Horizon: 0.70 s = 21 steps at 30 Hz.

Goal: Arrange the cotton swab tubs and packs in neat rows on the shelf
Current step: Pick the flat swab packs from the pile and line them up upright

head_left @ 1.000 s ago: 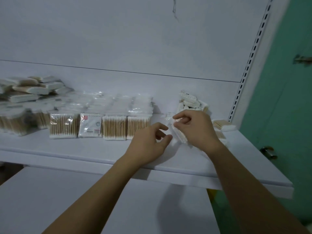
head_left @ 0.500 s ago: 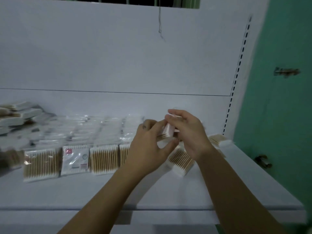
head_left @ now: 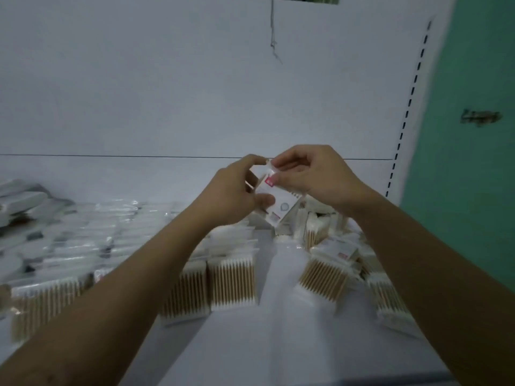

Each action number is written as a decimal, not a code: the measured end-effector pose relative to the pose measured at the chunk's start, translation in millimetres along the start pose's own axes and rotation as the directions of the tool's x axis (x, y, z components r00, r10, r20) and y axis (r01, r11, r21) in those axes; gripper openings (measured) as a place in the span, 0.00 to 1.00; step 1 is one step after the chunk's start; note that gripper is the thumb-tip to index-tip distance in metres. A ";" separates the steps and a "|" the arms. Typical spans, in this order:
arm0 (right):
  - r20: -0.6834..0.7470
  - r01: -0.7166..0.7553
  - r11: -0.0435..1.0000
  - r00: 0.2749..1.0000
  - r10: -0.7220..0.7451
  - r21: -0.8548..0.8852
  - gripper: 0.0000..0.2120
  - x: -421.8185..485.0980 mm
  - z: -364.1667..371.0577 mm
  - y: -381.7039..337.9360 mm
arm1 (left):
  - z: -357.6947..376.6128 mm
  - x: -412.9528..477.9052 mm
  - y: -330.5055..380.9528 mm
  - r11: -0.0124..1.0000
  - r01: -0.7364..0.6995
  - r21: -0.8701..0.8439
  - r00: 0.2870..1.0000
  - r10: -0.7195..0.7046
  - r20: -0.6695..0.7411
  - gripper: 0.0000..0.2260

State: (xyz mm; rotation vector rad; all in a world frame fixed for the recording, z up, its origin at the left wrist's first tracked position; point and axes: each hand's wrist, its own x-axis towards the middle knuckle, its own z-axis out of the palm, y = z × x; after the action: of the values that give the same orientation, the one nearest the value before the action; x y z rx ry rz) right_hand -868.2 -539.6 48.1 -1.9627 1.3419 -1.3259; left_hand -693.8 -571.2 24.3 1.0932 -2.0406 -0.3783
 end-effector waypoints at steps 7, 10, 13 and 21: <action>0.076 0.079 0.720 0.996 -0.036 -0.689 0.19 44.6 18.8 14.6 | -4.9 30.8 -26.6 0.985 0.138 0.104 0.969 -0.156 0.193 0.17; 0.125 0.069 0.592 0.991 0.054 -0.803 0.16 69.7 41.2 33.9 | -2.8 36.0 -36.9 0.910 0.078 0.408 0.954 -0.187 0.233 0.20; 0.191 0.114 0.494 0.976 0.107 -0.862 0.13 85.7 64.2 52.5 | 4.7 40.9 -45.2 0.792 0.026 0.610 0.891 -0.294 0.344 0.21; 0.318 0.284 0.372 0.948 0.031 -0.884 0.13 99.3 89.7 102.5 | 12.9 52.2 -59.9 0.667 -0.005 0.745 0.772 -0.471 0.426 0.26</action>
State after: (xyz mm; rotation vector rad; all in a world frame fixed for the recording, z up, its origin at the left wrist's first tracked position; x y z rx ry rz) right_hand -831.3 -687.7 -23.4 -2.8570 2.0591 -0.1328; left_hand -686.3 -649.6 7.4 1.9524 -2.7130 -0.0148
